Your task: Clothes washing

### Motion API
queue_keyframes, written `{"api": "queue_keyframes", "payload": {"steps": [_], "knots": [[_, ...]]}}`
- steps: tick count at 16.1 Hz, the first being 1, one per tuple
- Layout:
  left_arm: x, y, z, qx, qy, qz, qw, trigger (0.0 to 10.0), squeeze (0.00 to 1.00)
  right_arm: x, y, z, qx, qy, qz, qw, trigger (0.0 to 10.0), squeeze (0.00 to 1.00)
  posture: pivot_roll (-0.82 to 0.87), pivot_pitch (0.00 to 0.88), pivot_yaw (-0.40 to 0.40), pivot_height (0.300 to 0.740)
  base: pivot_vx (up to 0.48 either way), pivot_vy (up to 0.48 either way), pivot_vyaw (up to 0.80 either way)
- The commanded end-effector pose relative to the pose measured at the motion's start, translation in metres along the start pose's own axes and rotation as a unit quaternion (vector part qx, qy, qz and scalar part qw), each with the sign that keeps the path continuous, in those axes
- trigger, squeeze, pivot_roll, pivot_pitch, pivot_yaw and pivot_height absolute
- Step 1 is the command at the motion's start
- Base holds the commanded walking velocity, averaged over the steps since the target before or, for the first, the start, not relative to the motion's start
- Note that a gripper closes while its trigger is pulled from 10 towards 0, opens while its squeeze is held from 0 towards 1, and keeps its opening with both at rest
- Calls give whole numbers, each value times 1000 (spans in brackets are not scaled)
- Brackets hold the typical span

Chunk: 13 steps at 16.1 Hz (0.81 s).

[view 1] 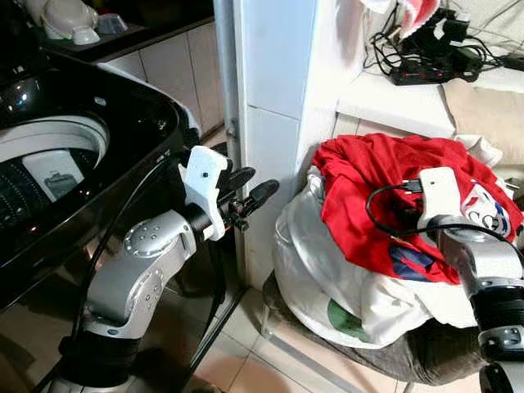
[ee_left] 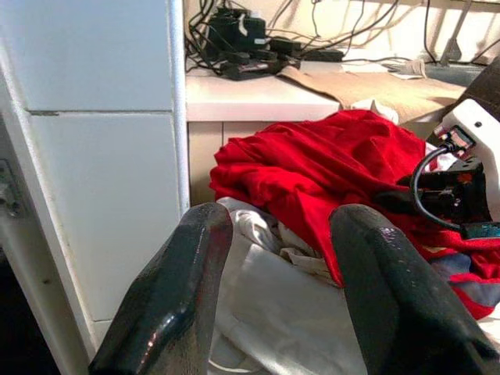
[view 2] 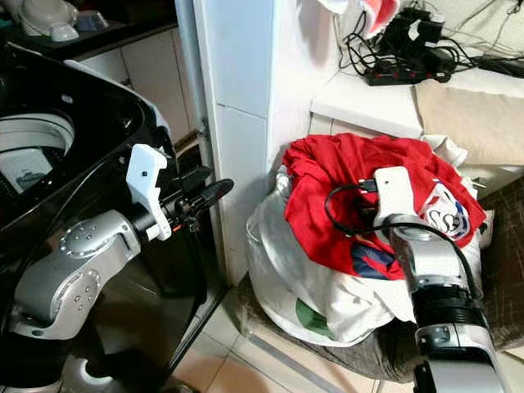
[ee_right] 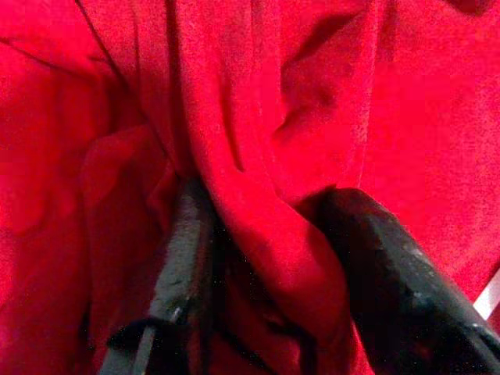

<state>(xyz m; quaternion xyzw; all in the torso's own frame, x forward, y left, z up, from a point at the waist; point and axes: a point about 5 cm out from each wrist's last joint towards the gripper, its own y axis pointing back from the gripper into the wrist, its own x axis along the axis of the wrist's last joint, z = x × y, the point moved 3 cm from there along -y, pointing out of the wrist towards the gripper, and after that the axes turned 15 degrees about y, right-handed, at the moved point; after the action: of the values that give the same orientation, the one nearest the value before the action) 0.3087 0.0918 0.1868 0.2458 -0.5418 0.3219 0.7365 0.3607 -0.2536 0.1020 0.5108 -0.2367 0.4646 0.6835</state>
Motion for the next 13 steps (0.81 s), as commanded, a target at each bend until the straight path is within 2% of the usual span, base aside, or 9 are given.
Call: {"api": "queue_keyframes", "payload": {"steps": [1,6,13], "knots": [[4,3,1,0,-11,5,1000,10000,0,0,-2,0,6,-19,2,1000,0,0,-19,0,1,740,0,0,0],[3,5,7,-26,5,0,1000,10000,0,-1,-3,-1,14,-30,7,999,0,0,-21,0,0,740,0,0,0],[2,4,8,-27,-7,1,1000,10000,0,13,2,4,23,-44,42,998,0,0,-29,0,0,740,0,0,0]]}}
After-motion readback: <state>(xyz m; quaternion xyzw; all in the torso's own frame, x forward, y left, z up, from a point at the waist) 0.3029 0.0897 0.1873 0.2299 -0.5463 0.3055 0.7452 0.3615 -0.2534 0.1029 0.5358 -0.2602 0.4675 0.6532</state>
